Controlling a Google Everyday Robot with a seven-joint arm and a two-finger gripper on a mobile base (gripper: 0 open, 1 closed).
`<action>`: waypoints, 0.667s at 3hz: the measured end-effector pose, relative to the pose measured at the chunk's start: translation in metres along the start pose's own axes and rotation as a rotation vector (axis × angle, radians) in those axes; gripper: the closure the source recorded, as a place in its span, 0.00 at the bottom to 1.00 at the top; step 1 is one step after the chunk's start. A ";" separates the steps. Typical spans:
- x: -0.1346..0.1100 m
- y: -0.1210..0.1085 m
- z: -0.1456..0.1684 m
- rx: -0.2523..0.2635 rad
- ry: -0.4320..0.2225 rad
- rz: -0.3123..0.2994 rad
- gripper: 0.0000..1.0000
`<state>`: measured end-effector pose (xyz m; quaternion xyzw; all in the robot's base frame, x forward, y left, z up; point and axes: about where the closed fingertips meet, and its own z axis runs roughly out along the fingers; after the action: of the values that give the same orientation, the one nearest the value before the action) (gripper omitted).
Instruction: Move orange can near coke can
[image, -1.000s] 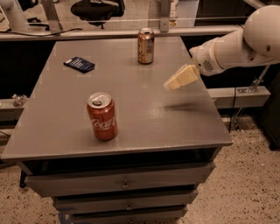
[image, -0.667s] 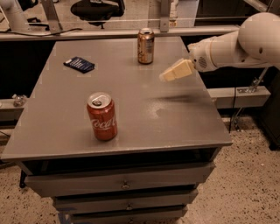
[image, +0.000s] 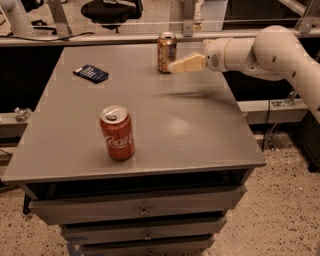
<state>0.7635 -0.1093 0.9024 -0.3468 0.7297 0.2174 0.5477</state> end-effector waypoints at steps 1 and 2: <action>-0.010 -0.012 0.036 -0.013 -0.073 0.009 0.00; -0.018 -0.017 0.071 -0.037 -0.116 0.010 0.00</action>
Offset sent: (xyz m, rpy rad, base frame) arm 0.0948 0.0637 -0.0038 0.1374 -0.0900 0.0615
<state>0.8255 -0.0664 0.8989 -0.3401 0.6943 0.2532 0.5815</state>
